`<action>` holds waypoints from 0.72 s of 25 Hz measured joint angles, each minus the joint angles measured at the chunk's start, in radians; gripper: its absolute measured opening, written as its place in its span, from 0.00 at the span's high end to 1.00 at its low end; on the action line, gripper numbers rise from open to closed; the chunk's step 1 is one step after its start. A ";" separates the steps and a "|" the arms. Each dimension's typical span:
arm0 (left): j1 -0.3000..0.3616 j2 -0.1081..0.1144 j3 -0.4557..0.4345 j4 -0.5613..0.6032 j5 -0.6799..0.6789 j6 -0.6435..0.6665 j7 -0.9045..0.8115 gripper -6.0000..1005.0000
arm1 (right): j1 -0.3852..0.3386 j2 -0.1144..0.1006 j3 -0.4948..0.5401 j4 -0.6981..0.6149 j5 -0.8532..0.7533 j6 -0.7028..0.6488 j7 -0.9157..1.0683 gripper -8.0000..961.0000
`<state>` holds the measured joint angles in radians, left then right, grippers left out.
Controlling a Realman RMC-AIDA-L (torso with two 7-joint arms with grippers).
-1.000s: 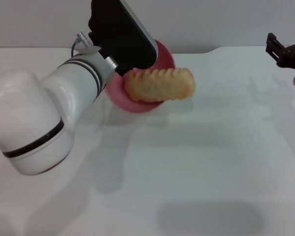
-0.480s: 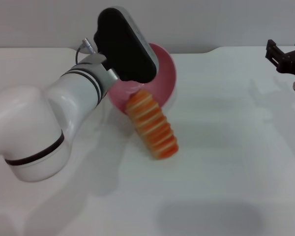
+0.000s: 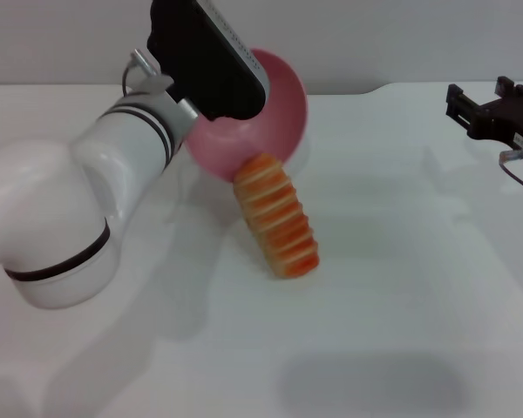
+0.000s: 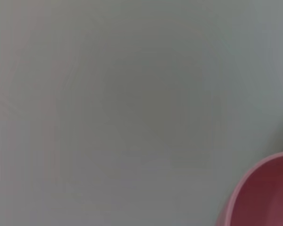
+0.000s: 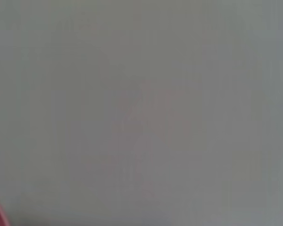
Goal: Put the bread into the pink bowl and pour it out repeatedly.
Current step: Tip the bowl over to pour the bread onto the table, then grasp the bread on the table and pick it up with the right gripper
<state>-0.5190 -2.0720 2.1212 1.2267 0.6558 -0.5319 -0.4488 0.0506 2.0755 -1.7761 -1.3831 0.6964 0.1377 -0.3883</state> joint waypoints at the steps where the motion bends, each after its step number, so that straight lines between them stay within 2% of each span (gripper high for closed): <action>1: -0.001 0.000 -0.002 -0.002 0.033 0.002 -0.021 0.95 | 0.000 0.000 -0.001 0.000 0.000 0.001 0.000 0.28; 5: -0.001 0.000 -0.002 -0.002 0.137 0.002 -0.088 0.95 | -0.003 0.000 -0.003 -0.003 0.000 0.008 0.000 0.27; 9: -0.003 0.001 -0.019 -0.002 0.179 -0.013 -0.145 0.95 | -0.001 0.000 -0.003 -0.009 0.001 0.048 0.000 0.27; 15: -0.003 0.002 -0.076 0.047 0.144 -0.076 -0.214 0.95 | 0.001 0.000 0.003 -0.050 0.003 0.121 0.005 0.26; 17: -0.003 0.003 -0.078 0.061 0.124 -0.102 -0.213 0.95 | 0.003 -0.001 0.020 -0.092 0.013 0.187 0.009 0.26; 18: -0.003 0.005 -0.084 0.093 0.079 -0.154 -0.202 0.95 | 0.008 -0.001 0.034 -0.116 0.023 0.237 0.009 0.26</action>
<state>-0.5220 -2.0674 2.0367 1.3195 0.7350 -0.6863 -0.6509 0.0591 2.0741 -1.7418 -1.4990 0.7198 0.3748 -0.3791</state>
